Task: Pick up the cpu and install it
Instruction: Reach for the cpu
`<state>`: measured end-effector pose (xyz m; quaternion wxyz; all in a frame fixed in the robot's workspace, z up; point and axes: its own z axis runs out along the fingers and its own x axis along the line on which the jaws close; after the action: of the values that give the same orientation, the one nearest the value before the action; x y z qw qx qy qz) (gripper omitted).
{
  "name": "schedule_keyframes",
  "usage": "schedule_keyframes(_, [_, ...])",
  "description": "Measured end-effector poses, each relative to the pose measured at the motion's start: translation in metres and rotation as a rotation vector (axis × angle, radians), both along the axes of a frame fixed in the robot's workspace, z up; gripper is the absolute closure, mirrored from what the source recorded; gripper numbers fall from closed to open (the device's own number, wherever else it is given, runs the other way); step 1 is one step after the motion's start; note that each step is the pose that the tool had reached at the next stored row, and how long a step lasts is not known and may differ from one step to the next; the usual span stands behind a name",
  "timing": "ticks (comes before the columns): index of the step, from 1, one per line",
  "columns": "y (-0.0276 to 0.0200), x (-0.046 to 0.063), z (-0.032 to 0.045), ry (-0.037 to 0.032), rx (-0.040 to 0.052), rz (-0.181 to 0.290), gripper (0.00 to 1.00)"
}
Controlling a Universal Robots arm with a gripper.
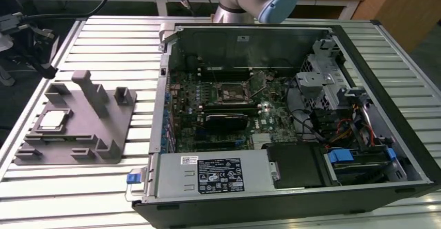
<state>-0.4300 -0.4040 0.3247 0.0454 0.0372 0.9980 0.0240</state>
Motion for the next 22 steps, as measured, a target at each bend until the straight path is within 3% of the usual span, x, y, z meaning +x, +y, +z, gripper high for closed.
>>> schedule_keyframes(22, [-0.0033, -0.027, -0.0165, 0.002, 0.0001, 0.0, 0.89])
